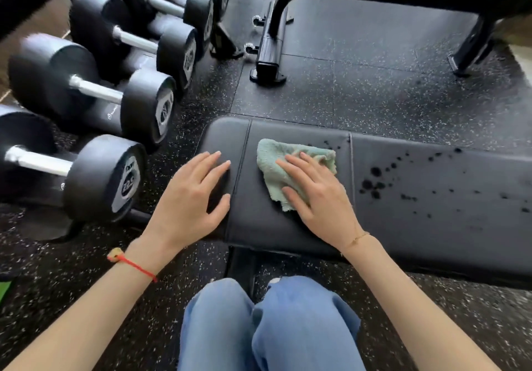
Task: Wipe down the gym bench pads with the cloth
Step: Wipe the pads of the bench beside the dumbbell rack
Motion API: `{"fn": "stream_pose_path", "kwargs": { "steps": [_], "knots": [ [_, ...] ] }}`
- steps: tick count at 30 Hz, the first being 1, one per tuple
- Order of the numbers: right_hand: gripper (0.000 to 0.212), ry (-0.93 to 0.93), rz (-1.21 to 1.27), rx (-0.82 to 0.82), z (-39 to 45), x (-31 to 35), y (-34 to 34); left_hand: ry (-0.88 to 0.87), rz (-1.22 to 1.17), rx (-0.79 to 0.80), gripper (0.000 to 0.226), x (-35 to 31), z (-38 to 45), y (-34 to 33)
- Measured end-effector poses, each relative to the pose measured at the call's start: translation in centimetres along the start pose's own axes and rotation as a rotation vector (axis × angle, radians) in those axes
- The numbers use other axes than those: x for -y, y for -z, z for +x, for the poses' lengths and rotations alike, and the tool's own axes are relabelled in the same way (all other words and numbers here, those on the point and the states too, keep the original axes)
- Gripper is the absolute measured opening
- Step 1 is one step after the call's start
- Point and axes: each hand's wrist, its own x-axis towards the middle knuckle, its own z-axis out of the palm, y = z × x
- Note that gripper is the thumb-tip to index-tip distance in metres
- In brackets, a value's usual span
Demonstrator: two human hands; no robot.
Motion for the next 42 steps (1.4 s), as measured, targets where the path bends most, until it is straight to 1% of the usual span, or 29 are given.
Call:
{"fn": "stream_pose_path", "kwargs": {
  "steps": [3, 5, 7, 10, 12, 13, 16, 17, 18, 20, 22, 24, 26, 29, 30, 31, 33, 35, 36, 37, 38, 40, 42],
  "knots": [
    [0.048, 0.014, 0.019, 0.040, -2.8, 0.5, 0.8, 0.015, -0.034, -0.016, 0.060, 0.8, -0.6, -1.0],
    [0.051, -0.024, 0.025, 0.066, -3.8, -0.1, 1.4, 0.006, -0.057, -0.031, 0.060, 1.1, -0.8, -1.6],
    [0.054, -0.085, -0.020, 0.093, -2.1, -0.6, 1.4, 0.007, -0.085, -0.051, 0.059, 1.2, -1.0, -2.0],
    [0.054, -0.186, -0.113, 0.181, 3.5, 0.2, -0.3, 0.015, -0.115, -0.071, 0.059, 1.1, -1.1, -2.3],
    [0.054, -0.168, -0.137, 0.213, 5.1, 2.0, -1.5, 0.019, -0.121, -0.079, 0.060, 1.1, -1.1, -2.3],
    [0.054, -0.137, -0.121, 0.215, 4.5, 2.9, -1.6, 0.022, -0.124, -0.084, 0.061, 1.2, -1.1, -2.4],
    [0.053, -0.019, -0.061, 0.186, -1.1, 4.2, -0.4, 0.042, -0.140, -0.095, 0.063, 1.2, -1.3, -2.5],
    [0.054, -0.011, -0.049, 0.181, -3.0, 3.9, 0.2, 0.044, -0.145, -0.100, 0.062, 1.2, -1.4, -2.5],
    [0.055, -0.033, -0.042, 0.180, -3.9, 2.9, 0.9, 0.042, -0.151, -0.104, 0.062, 1.3, -1.4, -2.5],
    [0.058, -0.142, -0.067, 0.163, -2.5, 0.4, 1.6, 0.045, -0.158, -0.112, 0.061, 1.4, -1.4, -2.6],
    [0.058, -0.264, -0.150, 0.151, 1.8, -1.3, 1.0, 0.056, -0.161, -0.114, 0.062, 1.3, -1.4, -2.6],
    [0.056, -0.316, -0.207, 0.181, 5.6, -0.9, -0.4, 0.062, -0.158, -0.114, 0.062, 1.3, -1.4, -2.7],
    [0.056, -0.238, -0.199, 0.182, 6.2, 1.2, -1.7, 0.058, -0.150, -0.116, 0.063, 1.3, -1.4, -2.7],
    [0.057, -0.035, -0.124, 0.167, 0.6, 3.8, -1.1, 0.054, -0.139, -0.111, 0.063, 1.4, -1.3, -2.8],
    [0.055, -0.004, -0.092, 0.181, -1.6, 3.8, -0.5, 0.055, -0.139, -0.111, 0.063, 1.4, -1.4, -2.8],
    [0.055, -0.005, -0.076, 0.195, -3.2, 3.1, 0.3, 0.055, -0.143, -0.114, 0.063, 1.4, -1.4, -2.8],
    [0.057, -0.090, -0.080, 0.189, -2.9, 0.5, 1.5, 0.058, -0.149, -0.122, 0.063, 1.4, -1.4, -2.8],
    [0.058, -0.220, -0.133, 0.154, 0.9, -1.4, 1.3, 0.060, -0.146, -0.122, 0.063, 1.3, -1.4, -2.7],
    [0.057, -0.276, -0.173, 0.164, 3.3, -1.7, 0.7, 0.062, -0.149, -0.120, 0.063, 1.2, -1.4, -2.7],
    [0.057, -0.306, -0.200, 0.187, 5.4, -1.1, 0.0, 0.070, -0.158, -0.117, 0.064, 1.1, -1.5, -2.7],
    [0.057, -0.295, -0.214, 0.207, 6.9, -0.1, -0.9, 0.087, -0.171, -0.116, 0.064, 1.1, -1.6, -2.6],
    [0.056, -0.167, -0.185, 0.218, 7.2, 2.8, -2.2, 0.128, -0.188, -0.125, 0.062, 1.1, -2.3, -2.5],
    [0.056, 0.003, -0.137, 0.217, 3.9, 5.3, -2.5, 0.139, -0.183, -0.135, 0.060, 1.3, -3.5, -2.2]
  ]
}}
